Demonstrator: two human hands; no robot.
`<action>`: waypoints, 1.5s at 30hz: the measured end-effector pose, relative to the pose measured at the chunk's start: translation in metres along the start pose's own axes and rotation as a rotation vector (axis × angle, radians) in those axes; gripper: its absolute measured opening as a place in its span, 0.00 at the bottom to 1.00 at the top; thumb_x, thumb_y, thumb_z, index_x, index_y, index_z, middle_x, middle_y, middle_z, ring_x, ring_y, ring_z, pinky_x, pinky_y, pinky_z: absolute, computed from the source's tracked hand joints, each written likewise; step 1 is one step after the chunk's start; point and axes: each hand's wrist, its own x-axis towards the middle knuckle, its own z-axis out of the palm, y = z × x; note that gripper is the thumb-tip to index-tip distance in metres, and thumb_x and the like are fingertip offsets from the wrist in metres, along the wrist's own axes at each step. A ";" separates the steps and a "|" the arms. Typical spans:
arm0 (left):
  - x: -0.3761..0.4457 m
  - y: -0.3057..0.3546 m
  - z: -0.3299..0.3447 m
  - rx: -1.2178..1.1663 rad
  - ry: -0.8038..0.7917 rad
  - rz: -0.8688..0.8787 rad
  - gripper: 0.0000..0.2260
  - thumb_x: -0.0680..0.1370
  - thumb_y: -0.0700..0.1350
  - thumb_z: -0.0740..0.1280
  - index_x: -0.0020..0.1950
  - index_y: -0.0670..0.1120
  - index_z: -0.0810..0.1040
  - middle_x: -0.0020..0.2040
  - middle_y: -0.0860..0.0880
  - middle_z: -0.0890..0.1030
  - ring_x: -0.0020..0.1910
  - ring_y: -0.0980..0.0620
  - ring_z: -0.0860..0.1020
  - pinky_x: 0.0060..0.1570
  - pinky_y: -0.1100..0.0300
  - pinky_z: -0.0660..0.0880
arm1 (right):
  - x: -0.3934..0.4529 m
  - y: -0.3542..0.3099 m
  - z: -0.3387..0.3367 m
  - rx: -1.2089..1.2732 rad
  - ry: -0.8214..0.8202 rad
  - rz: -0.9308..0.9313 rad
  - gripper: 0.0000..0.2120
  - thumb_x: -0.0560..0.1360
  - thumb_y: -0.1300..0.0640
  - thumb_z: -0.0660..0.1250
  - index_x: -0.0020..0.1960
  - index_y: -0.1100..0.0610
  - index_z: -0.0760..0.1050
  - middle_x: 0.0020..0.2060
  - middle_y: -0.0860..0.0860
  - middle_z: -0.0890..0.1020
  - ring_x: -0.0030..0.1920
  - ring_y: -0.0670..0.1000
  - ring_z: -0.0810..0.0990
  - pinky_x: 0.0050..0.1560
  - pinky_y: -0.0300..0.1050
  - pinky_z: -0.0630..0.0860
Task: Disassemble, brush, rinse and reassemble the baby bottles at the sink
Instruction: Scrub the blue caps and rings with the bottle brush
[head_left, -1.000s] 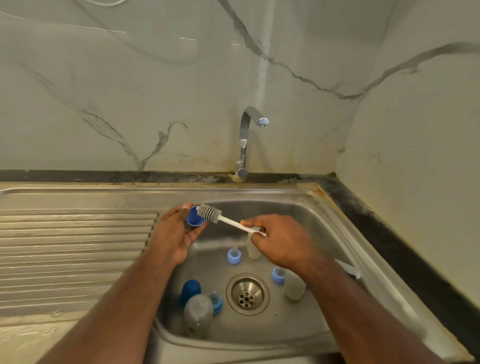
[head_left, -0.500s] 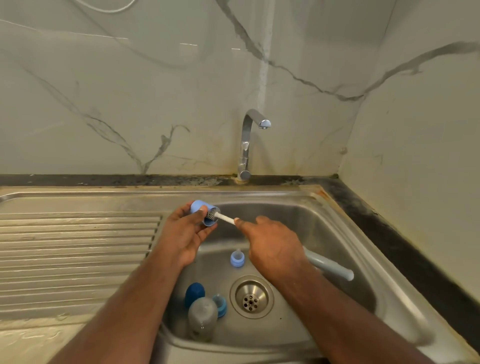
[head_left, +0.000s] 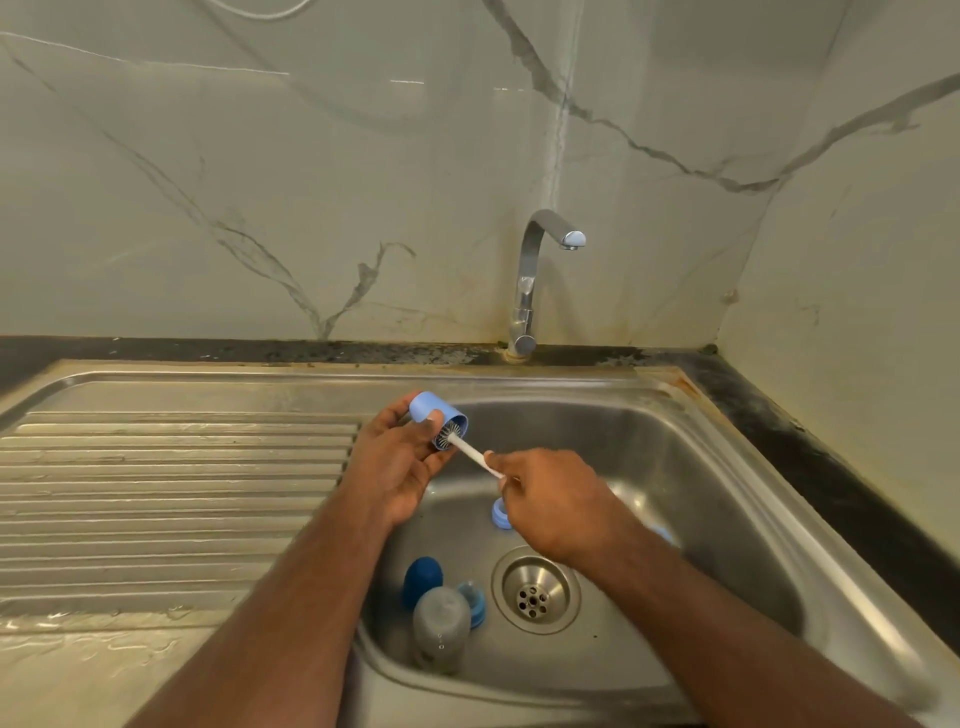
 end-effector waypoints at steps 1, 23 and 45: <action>0.001 0.000 -0.001 -0.017 0.007 0.000 0.21 0.78 0.32 0.68 0.70 0.42 0.72 0.59 0.35 0.82 0.48 0.42 0.86 0.48 0.49 0.84 | -0.001 0.002 -0.003 0.100 -0.003 0.020 0.20 0.83 0.54 0.58 0.73 0.42 0.71 0.51 0.49 0.83 0.41 0.49 0.78 0.46 0.44 0.76; 0.000 0.002 0.001 -0.111 -0.021 -0.002 0.22 0.78 0.32 0.67 0.72 0.43 0.71 0.60 0.34 0.81 0.51 0.40 0.85 0.48 0.48 0.84 | -0.002 0.002 0.002 0.491 -0.056 0.098 0.18 0.82 0.56 0.62 0.70 0.43 0.74 0.42 0.48 0.83 0.34 0.46 0.79 0.34 0.38 0.72; 0.001 0.004 -0.001 -0.088 -0.002 -0.023 0.18 0.80 0.36 0.67 0.70 0.38 0.73 0.61 0.33 0.81 0.57 0.38 0.84 0.47 0.51 0.85 | -0.005 -0.001 0.001 0.477 -0.060 0.125 0.17 0.81 0.56 0.65 0.68 0.42 0.76 0.39 0.47 0.83 0.30 0.43 0.75 0.29 0.35 0.70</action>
